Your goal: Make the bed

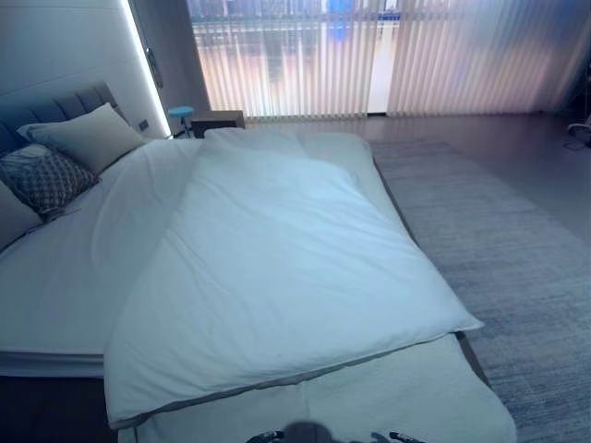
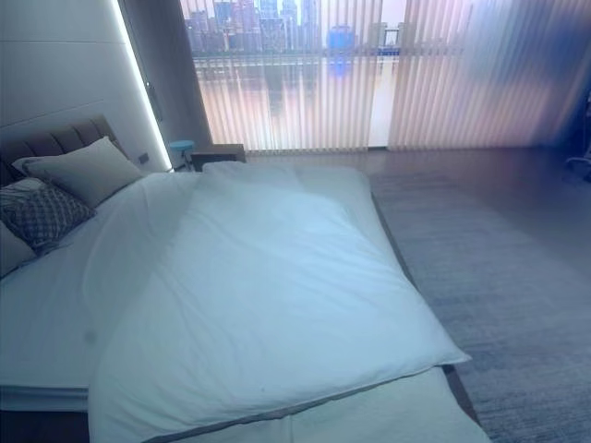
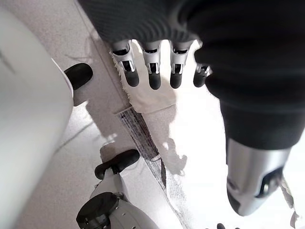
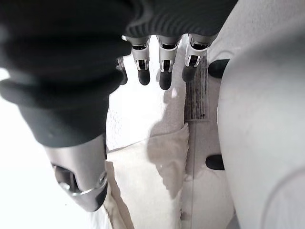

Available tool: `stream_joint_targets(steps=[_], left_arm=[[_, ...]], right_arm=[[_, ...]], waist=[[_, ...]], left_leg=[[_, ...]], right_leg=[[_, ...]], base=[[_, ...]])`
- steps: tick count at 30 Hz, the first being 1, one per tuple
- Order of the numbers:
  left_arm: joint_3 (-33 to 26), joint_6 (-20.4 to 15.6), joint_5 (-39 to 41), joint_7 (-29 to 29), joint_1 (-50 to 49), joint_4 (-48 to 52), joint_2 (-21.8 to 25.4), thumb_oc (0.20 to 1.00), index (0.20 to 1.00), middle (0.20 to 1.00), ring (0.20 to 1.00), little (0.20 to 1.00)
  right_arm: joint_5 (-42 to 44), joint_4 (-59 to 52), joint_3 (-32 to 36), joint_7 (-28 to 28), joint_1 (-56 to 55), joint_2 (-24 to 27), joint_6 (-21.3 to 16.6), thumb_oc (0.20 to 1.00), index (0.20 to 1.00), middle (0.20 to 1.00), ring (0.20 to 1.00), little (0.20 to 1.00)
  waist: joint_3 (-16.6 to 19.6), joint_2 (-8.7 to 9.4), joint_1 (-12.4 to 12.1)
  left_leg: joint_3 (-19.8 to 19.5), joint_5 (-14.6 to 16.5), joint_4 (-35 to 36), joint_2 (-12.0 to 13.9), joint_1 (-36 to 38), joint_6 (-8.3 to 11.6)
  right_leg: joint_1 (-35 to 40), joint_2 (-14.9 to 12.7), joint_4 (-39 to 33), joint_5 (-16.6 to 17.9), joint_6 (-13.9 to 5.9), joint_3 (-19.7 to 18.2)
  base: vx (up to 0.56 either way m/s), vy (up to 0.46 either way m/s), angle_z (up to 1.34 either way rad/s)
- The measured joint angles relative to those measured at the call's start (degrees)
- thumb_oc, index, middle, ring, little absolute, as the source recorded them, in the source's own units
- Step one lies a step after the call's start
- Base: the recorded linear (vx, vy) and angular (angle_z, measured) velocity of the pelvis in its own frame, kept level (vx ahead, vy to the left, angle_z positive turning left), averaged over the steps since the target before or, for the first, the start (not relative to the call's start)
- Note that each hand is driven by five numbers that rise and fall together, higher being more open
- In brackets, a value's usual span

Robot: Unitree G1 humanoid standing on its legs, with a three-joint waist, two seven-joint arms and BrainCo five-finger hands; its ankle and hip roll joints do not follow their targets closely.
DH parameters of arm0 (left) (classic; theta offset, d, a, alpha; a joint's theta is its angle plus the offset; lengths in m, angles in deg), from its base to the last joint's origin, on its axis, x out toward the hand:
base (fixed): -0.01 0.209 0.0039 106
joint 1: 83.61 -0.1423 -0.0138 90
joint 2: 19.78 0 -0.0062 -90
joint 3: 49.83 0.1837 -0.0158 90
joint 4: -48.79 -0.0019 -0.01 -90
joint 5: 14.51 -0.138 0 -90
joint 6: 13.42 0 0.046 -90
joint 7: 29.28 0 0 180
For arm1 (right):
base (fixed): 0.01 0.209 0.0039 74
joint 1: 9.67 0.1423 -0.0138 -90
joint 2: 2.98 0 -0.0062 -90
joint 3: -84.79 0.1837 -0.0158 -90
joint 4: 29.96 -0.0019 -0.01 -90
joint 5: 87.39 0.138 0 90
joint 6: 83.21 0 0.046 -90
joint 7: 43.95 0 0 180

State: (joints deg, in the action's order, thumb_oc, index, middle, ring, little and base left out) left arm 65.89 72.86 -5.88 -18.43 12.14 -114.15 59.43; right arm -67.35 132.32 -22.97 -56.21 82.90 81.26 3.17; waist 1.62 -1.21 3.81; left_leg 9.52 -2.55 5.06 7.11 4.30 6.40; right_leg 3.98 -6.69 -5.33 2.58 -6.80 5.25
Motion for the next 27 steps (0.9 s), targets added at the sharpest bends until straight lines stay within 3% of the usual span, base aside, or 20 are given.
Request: stream_joint_targets(steps=[7,11,13,15,16,19,23,27], left_arm=[[-2.40,0.04,0.18,-1.66,-0.16,-0.64,-0.22,1.000,1.000,1.000,1.000,1.000],[-6.34,-0.04,7.49,-3.83,0.19,-0.52,-0.07,1.000,1.000,1.000,1.000,1.000],[-8.84,-0.61,15.26,-5.86,2.04,0.37,-0.38,1.000,1.000,1.000,1.000,1.000],[-9.09,-1.12,21.26,-6.86,5.02,1.88,-0.02,1.000,1.000,1.000,1.000,1.000],[-10.25,-1.41,26.39,-7.59,8.83,1.97,-0.13,1.000,1.000,1.000,1.000,1.000],[-11.32,-1.99,33.78,-8.59,15.01,2.15,0.07,1.000,1.000,1.000,1.000,1.000],[-15.18,-3.57,42.51,-10.02,21.57,6.71,-0.31,1.000,1.000,1.000,1.000,1.000],[-18.58,-4.96,46.80,-11.61,23.72,8.35,-0.16,1.000,1.000,1.000,1.000,1.000]], right_arm=[[1.44,-0.17,-0.02,-0.03,-0.56,-0.29,-0.08,1.000,1.000,1.000,1.000,1.000],[2.10,-0.20,-0.57,0.06,-0.56,-0.40,-0.66,1.000,1.000,1.000,1.000,1.000],[4.04,-1.15,-1.16,0.21,-0.08,-0.29,-1.22,1.000,1.000,1.000,1.000,1.000],[6.07,-2.68,-1.53,0.20,1.19,-0.17,-1.41,1.000,1.000,1.000,1.000,1.000],[7.82,-3.54,-2.51,0.31,3.10,-0.17,-1.85,1.000,1.000,1.000,1.000,1.000],[10.34,-4.81,-3.13,0.32,5.76,0.06,-2.06,1.000,1.000,1.000,1.000,1.000],[13.96,-8.20,-3.12,0.35,8.86,1.58,-2.60,1.000,1.000,1.000,1.000,1.000],[15.18,-10.06,-2.91,0.83,10.19,1.80,-2.88,1.000,1.000,1.000,1.000,1.000]], waist=[[0.01,0.83,-0.11],[-0.34,1.55,-0.20],[-2.83,2.46,-0.29],[-6.71,2.88,-0.28],[-10.31,3.79,-0.27],[-15.01,4.66,-0.03],[-19.12,4.36,0.04],[-21.28,4.25,0.40]], left_leg=[[-0.17,-0.01,0.00,0.11,-1.03,0.02],[-0.49,-0.43,-0.03,0.49,-2.94,0.09],[-1.22,-1.25,-1.28,0.68,-6.08,0.45],[-2.00,-1.59,-3.22,0.69,-8.97,0.51],[-2.16,-1.68,-5.59,0.74,-12.36,0.38],[-3.36,-1.84,-8.88,0.74,-17.22,0.04],[-3.78,-0.25,-14.01,0.68,-24.77,-0.40],[-4.09,-0.52,-15.29,0.73,-26.42,-0.29]], right_leg=[[-0.59,0.09,0.00,-0.02,-0.07,0.13],[-2.44,0.40,-0.02,0.01,-0.11,0.81],[-5.30,0.56,1.60,0.50,0.48,1.52],[-8.07,0.49,3.90,0.21,0.45,1.62],[-10.86,0.33,6.04,0.02,0.53,1.82],[-14.93,0.21,8.71,-0.28,0.29,2.08],[-24.63,-1.05,19.05,-4.04,0.58,2.14],[-27.39,-1.21,23.02,-5.45,0.97,1.80]], base=[[-0.05,-0.006,0.01],[-0.19,-0.025,0.07],[-0.33,-0.001,0.17],[-0.27,-0.019,0.15],[-0.23,-0.016,0.12],[-0.18,-0.004,0.13],[-0.10,0.002,0.08],[-0.05,-0.016,0.04]])
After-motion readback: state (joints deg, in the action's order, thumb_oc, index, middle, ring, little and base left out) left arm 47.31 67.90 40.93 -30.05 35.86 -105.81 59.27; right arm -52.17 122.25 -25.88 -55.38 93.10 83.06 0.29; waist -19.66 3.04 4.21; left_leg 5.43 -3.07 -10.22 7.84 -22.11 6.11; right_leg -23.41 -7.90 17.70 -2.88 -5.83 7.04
